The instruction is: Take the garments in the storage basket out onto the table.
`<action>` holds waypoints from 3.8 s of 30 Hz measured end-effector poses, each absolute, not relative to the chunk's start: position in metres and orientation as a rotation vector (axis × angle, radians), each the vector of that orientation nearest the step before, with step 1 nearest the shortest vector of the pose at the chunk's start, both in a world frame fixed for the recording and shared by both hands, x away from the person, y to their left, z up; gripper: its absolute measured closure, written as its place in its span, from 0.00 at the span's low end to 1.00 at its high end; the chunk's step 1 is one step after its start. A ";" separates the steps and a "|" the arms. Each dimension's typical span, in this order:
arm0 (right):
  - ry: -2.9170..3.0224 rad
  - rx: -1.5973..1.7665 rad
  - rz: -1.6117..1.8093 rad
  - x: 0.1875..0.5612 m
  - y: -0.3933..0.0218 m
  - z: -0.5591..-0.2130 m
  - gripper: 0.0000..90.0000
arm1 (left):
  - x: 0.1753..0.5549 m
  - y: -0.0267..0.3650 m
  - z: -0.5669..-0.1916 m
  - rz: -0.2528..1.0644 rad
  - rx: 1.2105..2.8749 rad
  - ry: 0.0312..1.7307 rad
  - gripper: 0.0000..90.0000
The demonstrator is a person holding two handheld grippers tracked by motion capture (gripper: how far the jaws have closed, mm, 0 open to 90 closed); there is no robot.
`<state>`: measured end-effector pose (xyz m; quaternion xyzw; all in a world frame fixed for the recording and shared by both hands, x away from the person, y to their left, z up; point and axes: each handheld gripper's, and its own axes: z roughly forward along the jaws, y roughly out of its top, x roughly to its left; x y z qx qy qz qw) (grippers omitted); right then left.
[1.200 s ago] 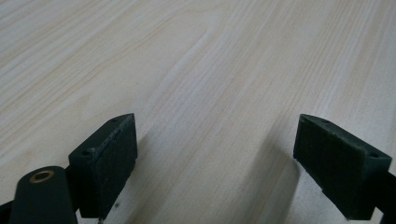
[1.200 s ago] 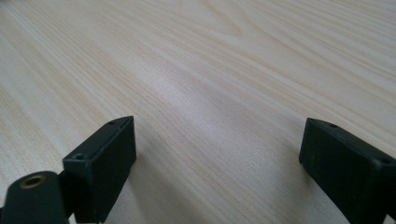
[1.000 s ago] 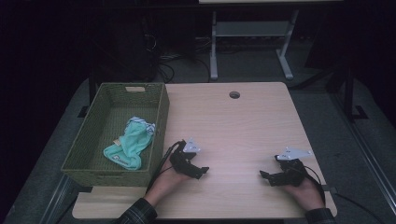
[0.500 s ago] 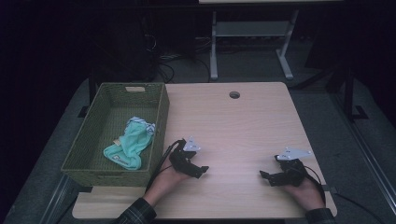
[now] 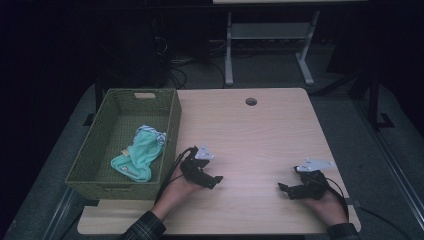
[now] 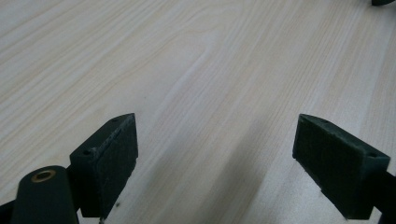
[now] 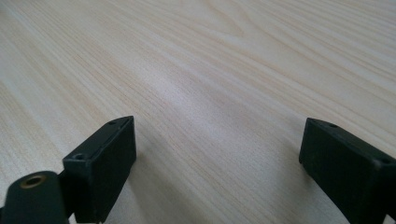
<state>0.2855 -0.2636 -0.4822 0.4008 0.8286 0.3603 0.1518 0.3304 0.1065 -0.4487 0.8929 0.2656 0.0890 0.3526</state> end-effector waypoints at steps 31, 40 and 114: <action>2.381 1.156 1.034 0.285 -0.263 -0.482 0.12 | 0.332 0.107 -0.423 0.224 2.304 0.663 0.15; 2.381 1.156 1.034 0.285 -0.263 -0.482 0.12 | 0.332 0.107 -0.416 0.207 2.288 0.674 0.15; 2.379 1.148 1.035 0.286 -0.264 -0.482 0.12 | 0.350 0.156 -0.349 0.213 2.242 0.602 0.23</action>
